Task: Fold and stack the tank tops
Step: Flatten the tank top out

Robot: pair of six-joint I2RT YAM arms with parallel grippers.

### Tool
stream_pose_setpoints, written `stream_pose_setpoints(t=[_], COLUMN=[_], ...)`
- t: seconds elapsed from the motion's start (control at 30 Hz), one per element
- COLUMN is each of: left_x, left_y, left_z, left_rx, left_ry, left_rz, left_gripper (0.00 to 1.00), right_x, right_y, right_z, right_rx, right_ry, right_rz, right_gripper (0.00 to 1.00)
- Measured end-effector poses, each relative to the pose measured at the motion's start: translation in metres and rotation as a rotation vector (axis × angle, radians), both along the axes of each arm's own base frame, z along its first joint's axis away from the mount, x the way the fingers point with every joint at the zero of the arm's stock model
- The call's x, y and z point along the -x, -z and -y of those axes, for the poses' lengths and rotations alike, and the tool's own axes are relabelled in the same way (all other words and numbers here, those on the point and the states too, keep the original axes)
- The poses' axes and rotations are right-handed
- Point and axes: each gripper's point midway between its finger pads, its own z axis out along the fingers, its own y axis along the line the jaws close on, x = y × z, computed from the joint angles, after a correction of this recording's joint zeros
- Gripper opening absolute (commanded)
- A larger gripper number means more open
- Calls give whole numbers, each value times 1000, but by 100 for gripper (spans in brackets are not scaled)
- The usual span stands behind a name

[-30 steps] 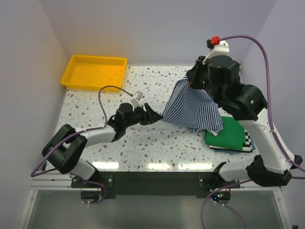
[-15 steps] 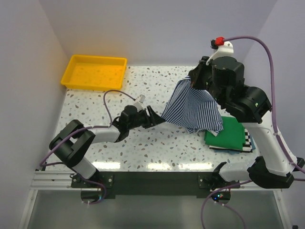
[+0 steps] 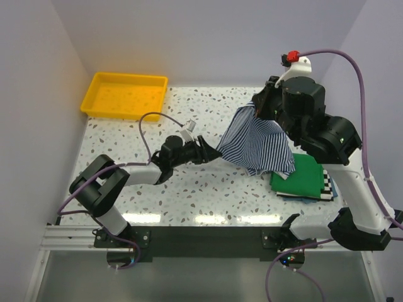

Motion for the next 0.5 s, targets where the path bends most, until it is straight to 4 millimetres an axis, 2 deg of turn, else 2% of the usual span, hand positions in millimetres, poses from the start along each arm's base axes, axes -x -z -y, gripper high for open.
stream_pose_setpoints(t=[0.2,0.4,0.5], left_x=[-11,-14,-17], left_y=[-11,7,9], left_z=[3,0,-1], left_rx=[-66,-157,-176], left_ry=[41,69,67], left_rz=[178,246,268], left_gripper=[57,57,57], right_x=[0,0,1], right_y=[0,1,2], right_z=[0,0,1], right_rx=[1,2,6], right_ry=[0,0,0], right_rz=[-1,-2,-6], right_gripper=[0,0,0])
